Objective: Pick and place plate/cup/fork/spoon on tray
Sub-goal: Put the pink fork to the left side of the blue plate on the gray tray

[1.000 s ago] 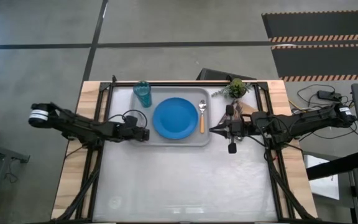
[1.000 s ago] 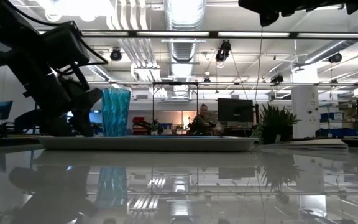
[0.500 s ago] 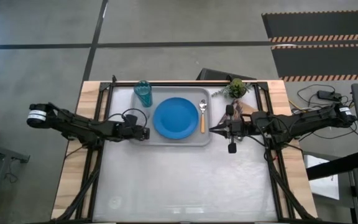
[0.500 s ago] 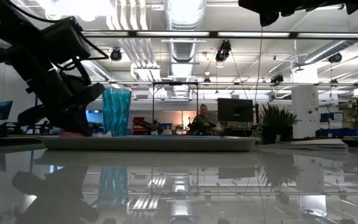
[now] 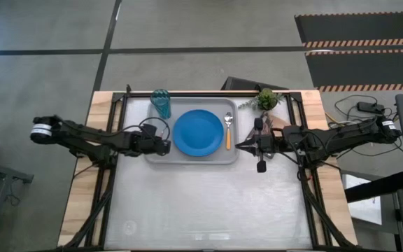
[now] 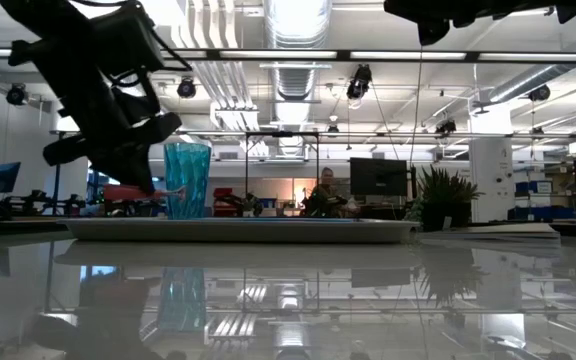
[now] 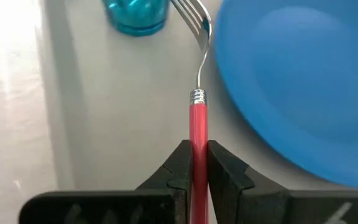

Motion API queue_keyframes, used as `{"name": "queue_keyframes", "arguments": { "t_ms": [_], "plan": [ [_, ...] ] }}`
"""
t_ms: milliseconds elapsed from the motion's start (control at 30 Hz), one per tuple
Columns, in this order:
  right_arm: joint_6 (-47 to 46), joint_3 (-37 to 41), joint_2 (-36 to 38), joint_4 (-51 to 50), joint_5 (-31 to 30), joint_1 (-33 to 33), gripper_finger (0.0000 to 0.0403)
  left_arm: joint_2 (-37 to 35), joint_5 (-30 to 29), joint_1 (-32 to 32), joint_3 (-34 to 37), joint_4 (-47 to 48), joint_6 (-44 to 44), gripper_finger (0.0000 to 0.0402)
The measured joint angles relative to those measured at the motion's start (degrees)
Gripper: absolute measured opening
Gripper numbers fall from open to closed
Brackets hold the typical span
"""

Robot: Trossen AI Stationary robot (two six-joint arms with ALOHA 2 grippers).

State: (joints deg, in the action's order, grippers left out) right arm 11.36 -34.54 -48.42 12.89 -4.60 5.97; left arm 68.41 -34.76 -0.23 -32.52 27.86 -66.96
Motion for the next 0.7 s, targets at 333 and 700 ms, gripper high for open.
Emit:
{"name": "queue_keyframes", "arguments": {
  "t_ms": [333,700],
  "plan": [
    [-1.35,0.04,0.00,-0.74,-0.01,-0.01,0.0009,3.63,1.16,0.00,-1.87,6.10,-4.30,0.0015],
    [-1.36,0.04,0.00,-0.80,0.00,0.00,0.0009,9.21,5.74,0.18,-7.42,14.61,-3.28,0.0015]
  ]
}}
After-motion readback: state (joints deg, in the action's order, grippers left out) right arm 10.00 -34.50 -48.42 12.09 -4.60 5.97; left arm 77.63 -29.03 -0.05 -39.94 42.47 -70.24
